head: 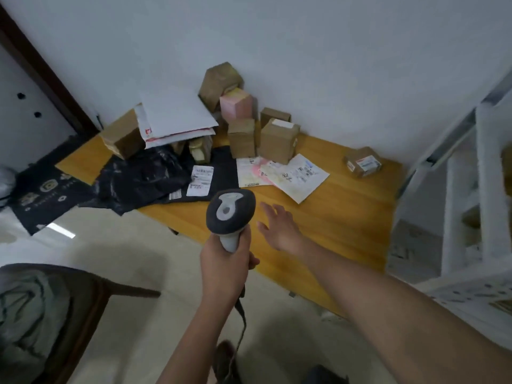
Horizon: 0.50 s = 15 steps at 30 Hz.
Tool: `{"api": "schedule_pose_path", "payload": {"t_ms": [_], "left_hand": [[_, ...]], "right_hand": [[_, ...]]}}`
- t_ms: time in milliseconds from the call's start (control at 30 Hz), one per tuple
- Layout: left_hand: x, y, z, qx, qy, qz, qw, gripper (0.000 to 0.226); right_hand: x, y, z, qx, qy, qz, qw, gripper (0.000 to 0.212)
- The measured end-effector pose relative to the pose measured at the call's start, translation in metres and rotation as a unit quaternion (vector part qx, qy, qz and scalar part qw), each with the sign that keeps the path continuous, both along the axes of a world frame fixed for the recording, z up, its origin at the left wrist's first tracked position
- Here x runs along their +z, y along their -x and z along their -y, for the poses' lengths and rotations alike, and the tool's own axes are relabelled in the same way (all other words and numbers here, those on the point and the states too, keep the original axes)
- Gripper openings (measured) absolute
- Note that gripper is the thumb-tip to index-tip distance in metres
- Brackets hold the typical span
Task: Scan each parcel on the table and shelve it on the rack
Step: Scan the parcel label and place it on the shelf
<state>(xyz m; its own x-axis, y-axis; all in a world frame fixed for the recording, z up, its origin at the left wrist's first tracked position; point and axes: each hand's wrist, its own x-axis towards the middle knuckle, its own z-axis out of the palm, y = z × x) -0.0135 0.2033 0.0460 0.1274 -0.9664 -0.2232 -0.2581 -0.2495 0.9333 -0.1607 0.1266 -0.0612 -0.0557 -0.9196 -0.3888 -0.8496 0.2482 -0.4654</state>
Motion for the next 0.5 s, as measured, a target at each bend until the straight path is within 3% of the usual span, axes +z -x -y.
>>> {"api": "schedule_pose_path", "payload": {"t_ms": [200,367,500], "left_hand": [[0.022,-0.036,0.082,-0.07,-0.003,-0.001,0.998,0.042],[0.014,-0.023,0.128,-0.113,-0.016,-0.022,0.993,0.042],[0.003,-0.002,0.156,-0.124,-0.028,-0.034,0.991,0.037]], "right_hand": [[-0.009,-0.001,0.034,-0.118,-0.045,0.008,0.992,0.06],[-0.035,0.025,0.048,-0.168,-0.076,-0.018,0.983,0.058],[-0.049,0.046,0.067,-0.231,-0.103,0.014,0.967,0.059]]}}
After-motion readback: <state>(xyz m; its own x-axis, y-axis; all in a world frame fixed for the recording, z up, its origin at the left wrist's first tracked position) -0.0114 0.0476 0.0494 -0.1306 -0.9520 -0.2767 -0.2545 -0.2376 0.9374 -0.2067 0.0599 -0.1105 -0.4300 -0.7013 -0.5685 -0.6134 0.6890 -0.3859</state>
